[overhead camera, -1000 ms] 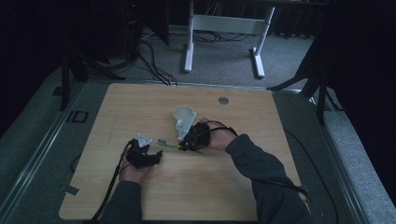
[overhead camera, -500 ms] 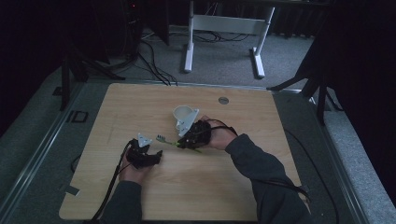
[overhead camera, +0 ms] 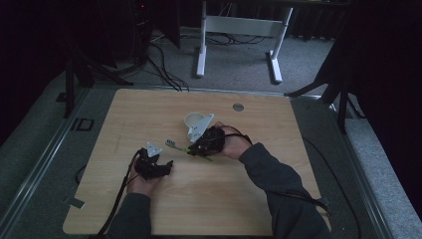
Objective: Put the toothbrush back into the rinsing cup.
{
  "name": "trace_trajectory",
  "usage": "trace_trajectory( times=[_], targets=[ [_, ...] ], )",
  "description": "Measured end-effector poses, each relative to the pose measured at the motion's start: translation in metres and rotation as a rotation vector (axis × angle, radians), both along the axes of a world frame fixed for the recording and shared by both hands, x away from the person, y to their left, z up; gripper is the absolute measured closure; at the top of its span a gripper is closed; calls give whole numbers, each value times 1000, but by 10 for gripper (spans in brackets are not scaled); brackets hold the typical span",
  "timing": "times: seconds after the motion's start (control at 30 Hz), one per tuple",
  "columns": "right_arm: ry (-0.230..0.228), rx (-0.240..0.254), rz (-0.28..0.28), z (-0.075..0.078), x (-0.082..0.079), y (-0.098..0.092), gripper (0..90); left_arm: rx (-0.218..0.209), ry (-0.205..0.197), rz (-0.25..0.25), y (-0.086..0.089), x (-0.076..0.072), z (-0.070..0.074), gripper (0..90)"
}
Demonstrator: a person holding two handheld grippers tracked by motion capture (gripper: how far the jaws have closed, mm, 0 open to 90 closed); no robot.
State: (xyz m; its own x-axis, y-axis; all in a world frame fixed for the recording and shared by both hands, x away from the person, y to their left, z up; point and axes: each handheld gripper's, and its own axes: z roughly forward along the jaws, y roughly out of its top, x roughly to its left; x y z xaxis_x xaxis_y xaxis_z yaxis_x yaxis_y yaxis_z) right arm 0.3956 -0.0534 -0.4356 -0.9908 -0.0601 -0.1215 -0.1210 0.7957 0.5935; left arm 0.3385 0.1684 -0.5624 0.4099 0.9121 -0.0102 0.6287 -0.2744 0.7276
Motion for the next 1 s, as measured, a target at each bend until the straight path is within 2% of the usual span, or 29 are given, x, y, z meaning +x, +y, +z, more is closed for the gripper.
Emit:
trace_trajectory(
  times=[0.57,0.8,1.0],
  targets=[
    [-17,39,-4,7,-1,-1,825,-1,0,1,0,0,0,293],
    [-10,75,-12,10,0,-2,825,-1,0,1,0,0,0,293],
    [-21,100,-25,14,2,-2,825,-1,0,1,-1,0,0,293]
  ],
)
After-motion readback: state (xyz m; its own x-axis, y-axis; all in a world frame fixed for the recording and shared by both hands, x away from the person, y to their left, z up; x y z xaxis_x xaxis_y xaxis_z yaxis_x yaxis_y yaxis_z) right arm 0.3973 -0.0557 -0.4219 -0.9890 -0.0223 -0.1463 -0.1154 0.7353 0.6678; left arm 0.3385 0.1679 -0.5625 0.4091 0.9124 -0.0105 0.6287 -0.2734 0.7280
